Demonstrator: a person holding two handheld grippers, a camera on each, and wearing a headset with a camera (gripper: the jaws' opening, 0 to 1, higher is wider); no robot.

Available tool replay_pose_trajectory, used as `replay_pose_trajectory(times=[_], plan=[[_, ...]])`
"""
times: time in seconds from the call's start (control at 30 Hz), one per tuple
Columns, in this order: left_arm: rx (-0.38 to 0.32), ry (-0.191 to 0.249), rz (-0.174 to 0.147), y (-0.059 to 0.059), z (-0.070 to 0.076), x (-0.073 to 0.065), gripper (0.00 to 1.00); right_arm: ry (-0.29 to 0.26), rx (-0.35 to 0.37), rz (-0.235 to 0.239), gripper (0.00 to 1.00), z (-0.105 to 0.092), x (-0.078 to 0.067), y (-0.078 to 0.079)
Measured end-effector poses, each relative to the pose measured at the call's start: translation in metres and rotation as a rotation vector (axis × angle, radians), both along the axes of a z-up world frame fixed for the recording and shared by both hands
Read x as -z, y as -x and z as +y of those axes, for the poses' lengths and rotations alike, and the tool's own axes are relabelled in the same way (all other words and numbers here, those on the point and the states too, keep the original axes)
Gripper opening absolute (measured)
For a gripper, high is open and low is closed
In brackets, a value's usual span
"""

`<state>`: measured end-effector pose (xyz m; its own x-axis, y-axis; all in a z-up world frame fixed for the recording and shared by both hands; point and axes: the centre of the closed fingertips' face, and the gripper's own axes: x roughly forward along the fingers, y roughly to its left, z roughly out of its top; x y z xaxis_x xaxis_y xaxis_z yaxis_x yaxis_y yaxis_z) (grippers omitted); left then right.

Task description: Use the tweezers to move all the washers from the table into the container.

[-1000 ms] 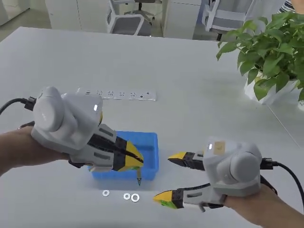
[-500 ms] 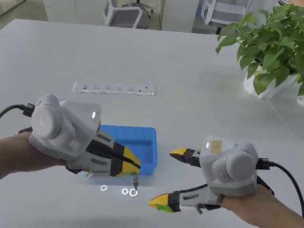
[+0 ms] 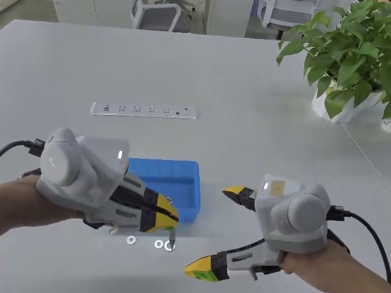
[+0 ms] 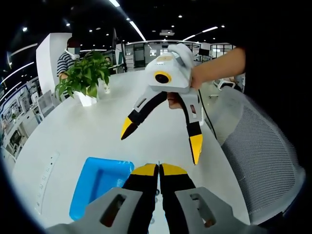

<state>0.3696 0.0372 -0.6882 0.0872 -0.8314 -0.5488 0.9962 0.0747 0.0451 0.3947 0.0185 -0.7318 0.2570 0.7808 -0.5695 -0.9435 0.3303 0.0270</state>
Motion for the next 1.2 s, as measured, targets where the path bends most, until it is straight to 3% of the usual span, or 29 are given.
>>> replay_pose_trajectory(times=[0.6, 0.8, 1.1, 1.2], plan=[[0.002, -0.039, -0.001, 0.003, 0.003, 0.011, 0.05, 0.002, -0.006, 0.012, 1.00, 0.002, 0.006, 0.005], [0.002, -0.028, -0.003, 0.000, 0.004, 0.012, 0.05, 0.005, -0.017, 0.012, 0.99, 0.002, 0.008, 0.008], [0.036, -0.025, -0.002, 0.001, 0.004, 0.013, 0.05, 0.005, -0.071, -0.010, 0.87, 0.010, 0.010, 0.013], [0.046, -0.027, 0.004, 0.001, 0.004, 0.012, 0.05, 0.011, -0.111, -0.006, 0.77, 0.015, 0.012, 0.018]])
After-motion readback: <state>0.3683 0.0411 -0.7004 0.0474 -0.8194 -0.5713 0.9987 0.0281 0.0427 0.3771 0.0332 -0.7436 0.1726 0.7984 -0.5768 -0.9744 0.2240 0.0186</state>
